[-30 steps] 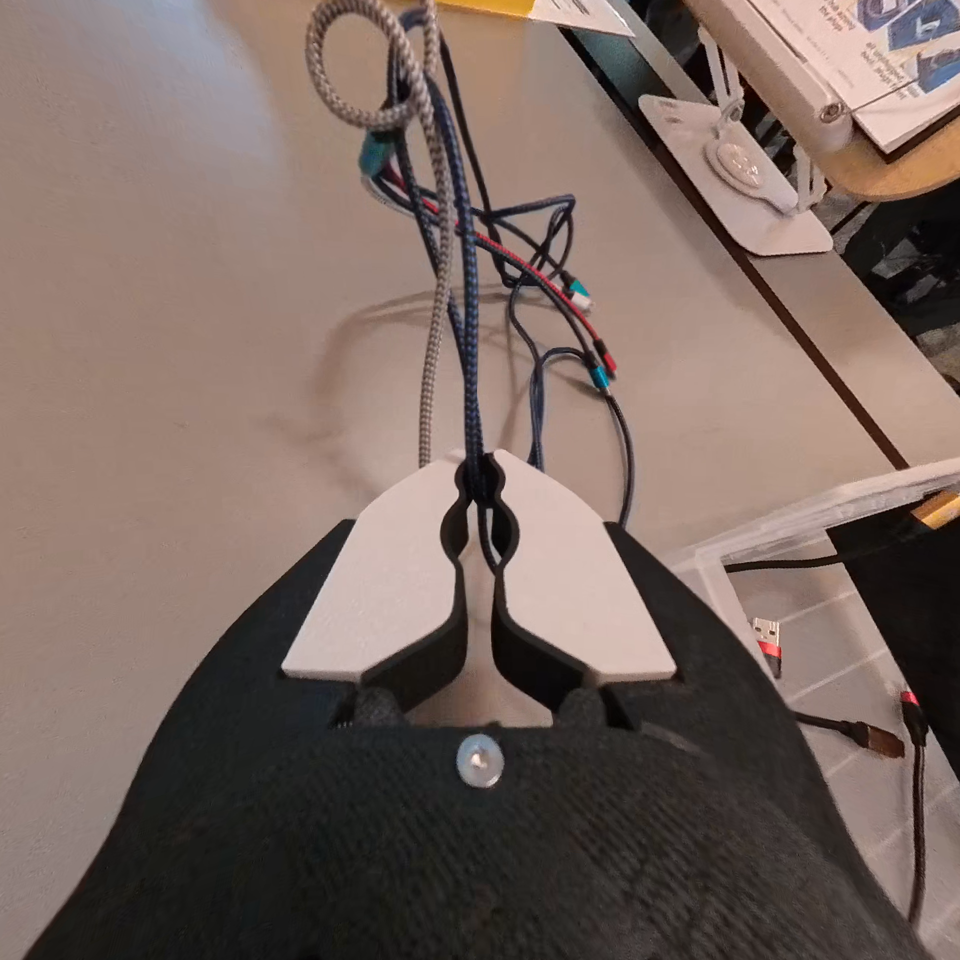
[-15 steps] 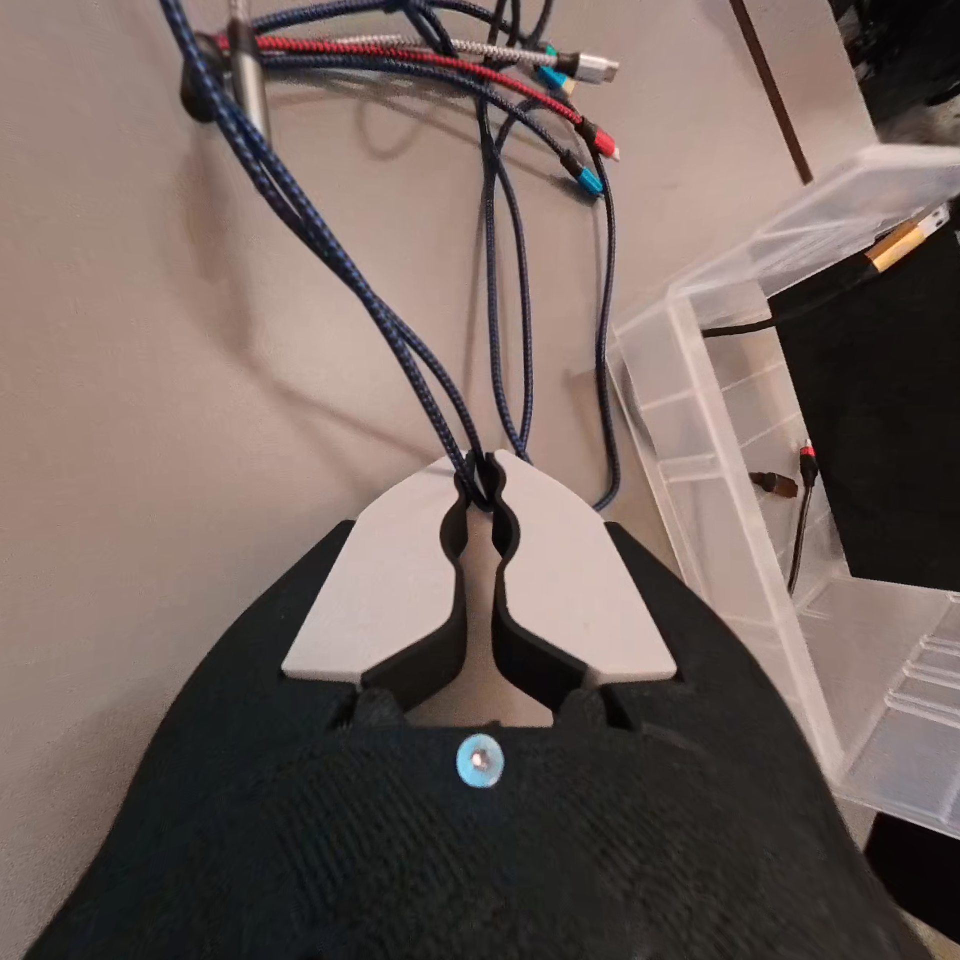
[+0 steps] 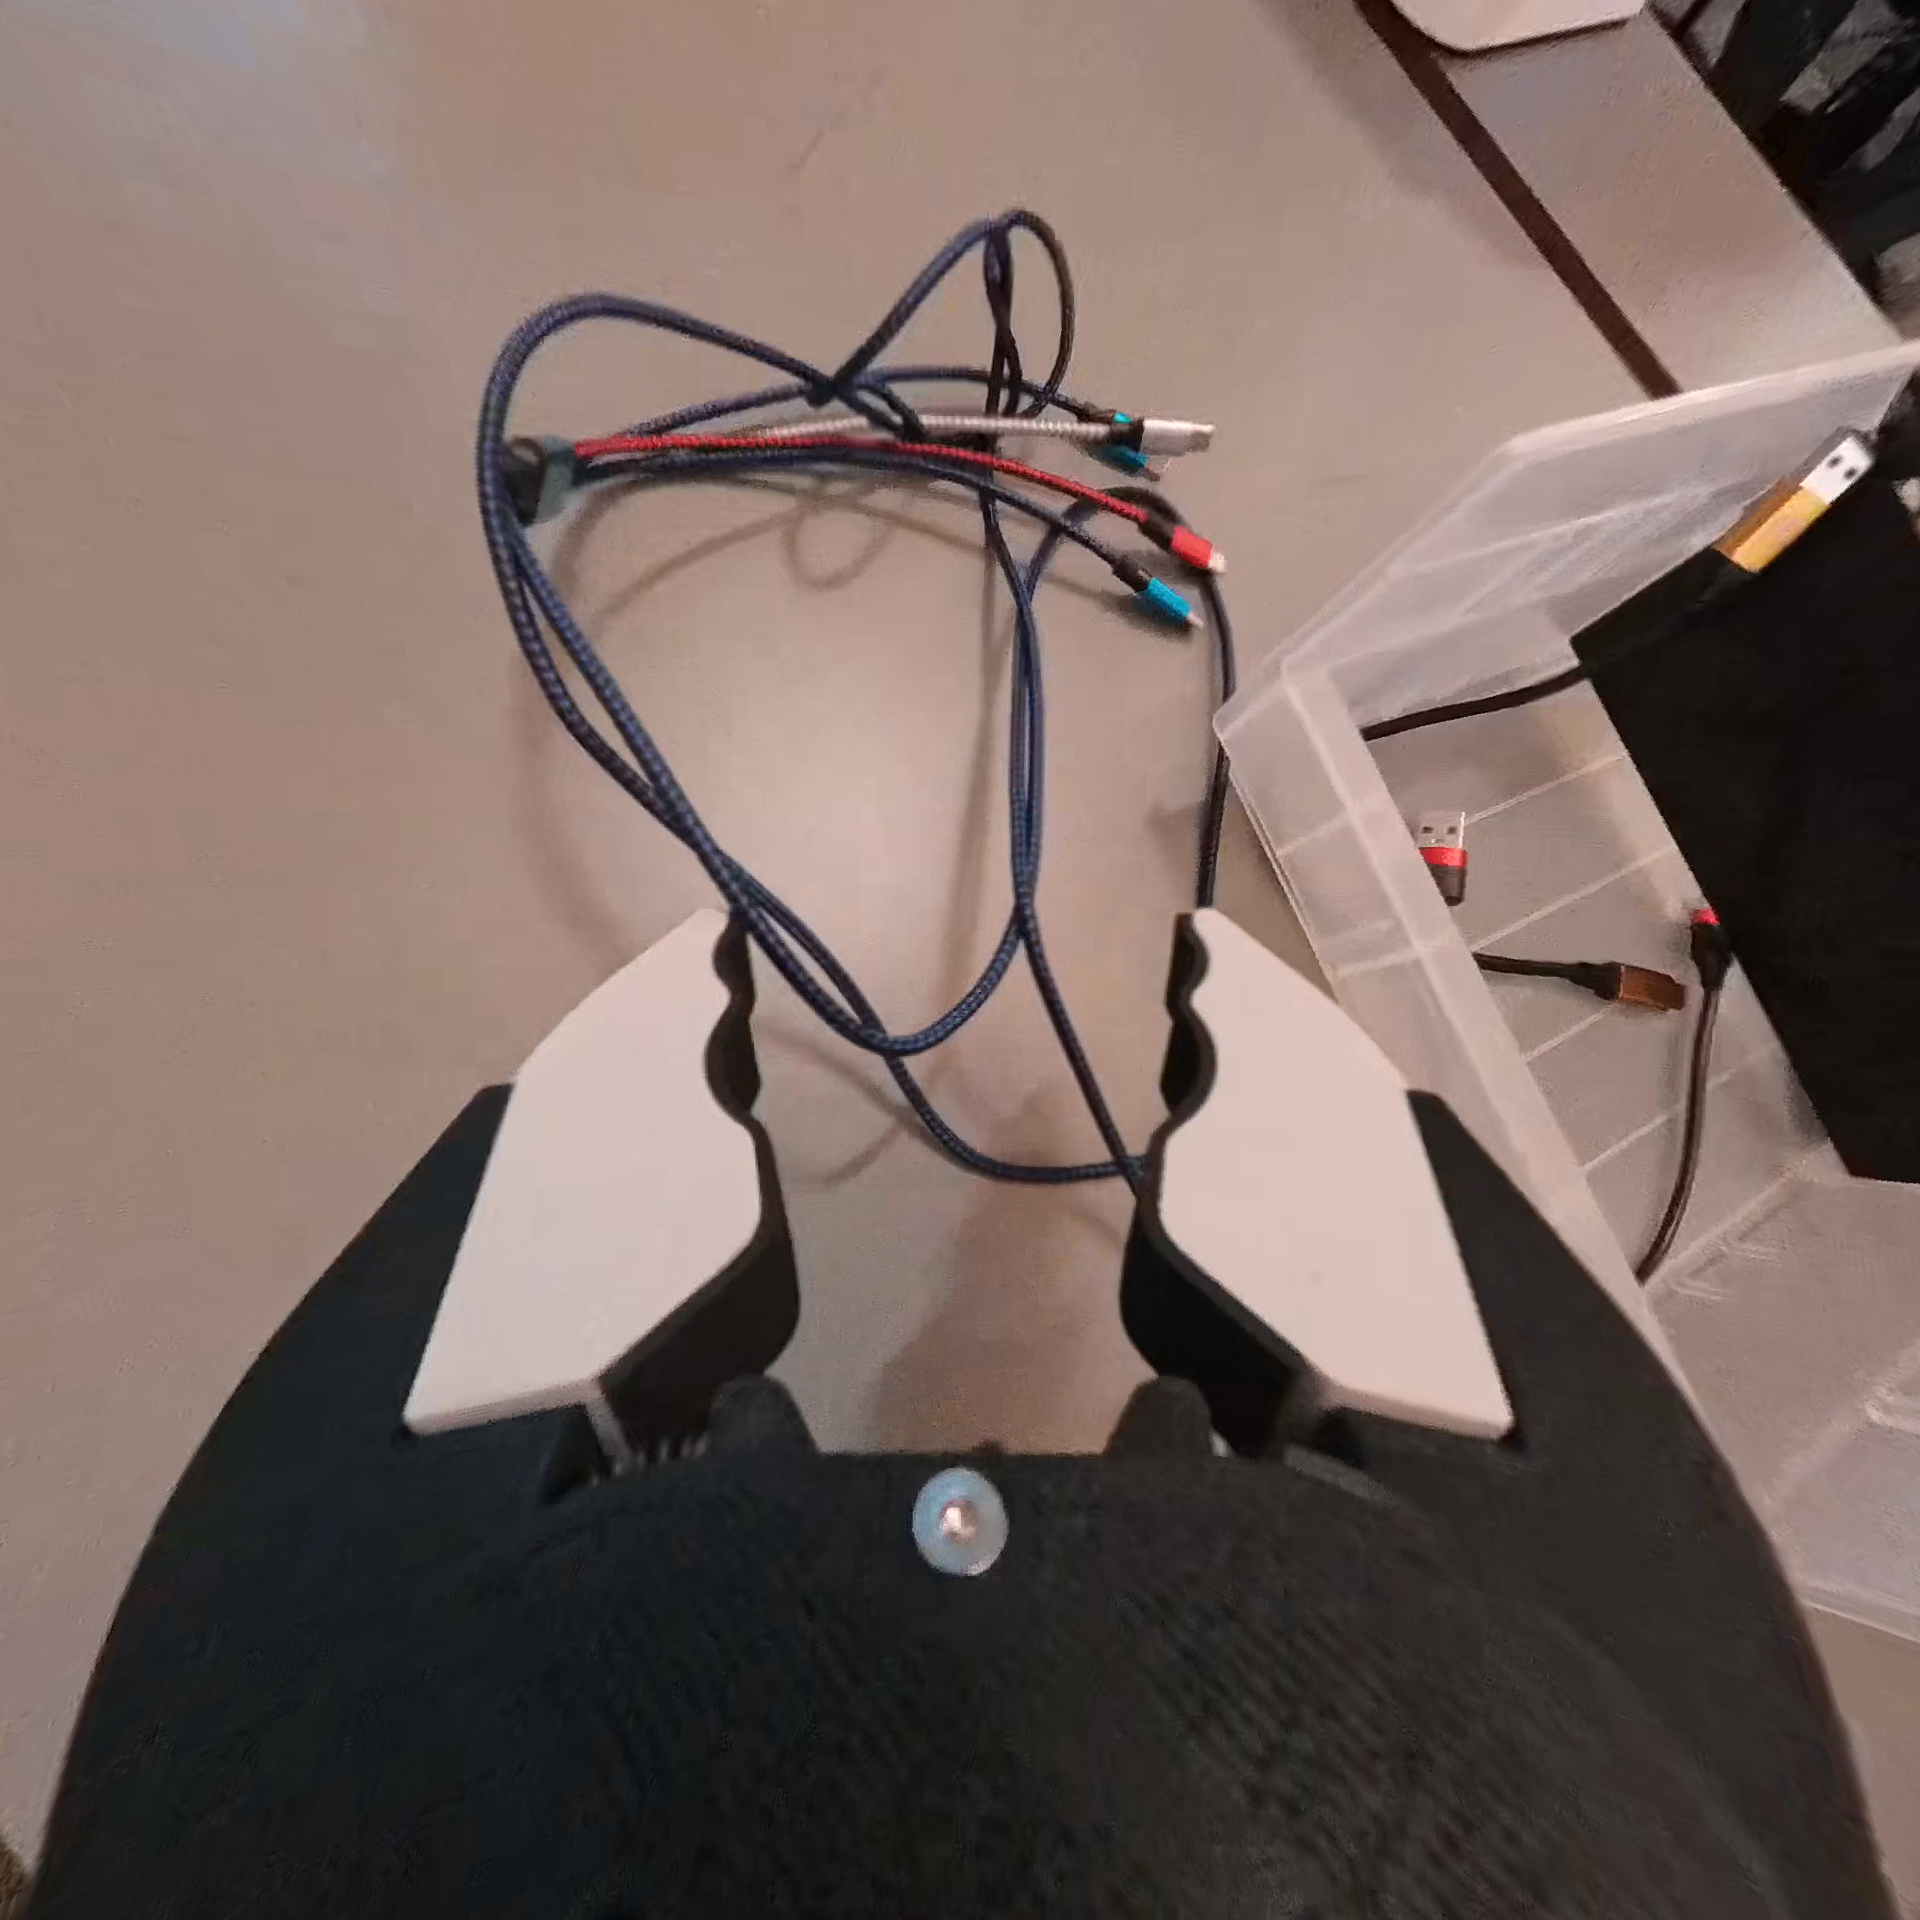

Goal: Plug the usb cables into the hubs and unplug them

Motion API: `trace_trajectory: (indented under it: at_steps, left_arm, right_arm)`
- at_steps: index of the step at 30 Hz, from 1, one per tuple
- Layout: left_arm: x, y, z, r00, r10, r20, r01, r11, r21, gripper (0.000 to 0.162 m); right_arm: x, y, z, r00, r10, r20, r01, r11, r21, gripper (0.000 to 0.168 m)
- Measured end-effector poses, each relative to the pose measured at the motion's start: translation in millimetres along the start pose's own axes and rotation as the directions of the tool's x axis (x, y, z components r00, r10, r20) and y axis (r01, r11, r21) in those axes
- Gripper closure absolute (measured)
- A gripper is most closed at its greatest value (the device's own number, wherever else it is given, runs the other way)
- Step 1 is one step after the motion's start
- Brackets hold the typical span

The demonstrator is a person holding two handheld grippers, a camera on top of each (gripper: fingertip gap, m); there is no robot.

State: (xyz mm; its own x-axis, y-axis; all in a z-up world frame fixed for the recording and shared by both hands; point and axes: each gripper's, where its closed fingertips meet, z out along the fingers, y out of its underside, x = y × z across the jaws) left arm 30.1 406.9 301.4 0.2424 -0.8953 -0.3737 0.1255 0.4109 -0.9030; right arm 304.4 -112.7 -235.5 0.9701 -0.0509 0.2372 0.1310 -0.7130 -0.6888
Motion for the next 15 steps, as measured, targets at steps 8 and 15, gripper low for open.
trace_trajectory:
  at_steps: [8,15]
  left_arm:
    - [147.1,76.4,31.0,0.915,-0.119,-0.385,0.083,0.991,-0.108,0.089]
    - [219.2,116.5,26.5,0.843,-0.159,-0.514,0.092,0.984,-0.153,0.089]
  right_arm:
    - [7.8,37.2,41.2,0.979,0.181,0.093,-0.154,0.957,-0.247,0.059]
    - [18.9,39.9,46.2,0.975,0.219,0.027,-0.199,0.927,-0.319,0.052]
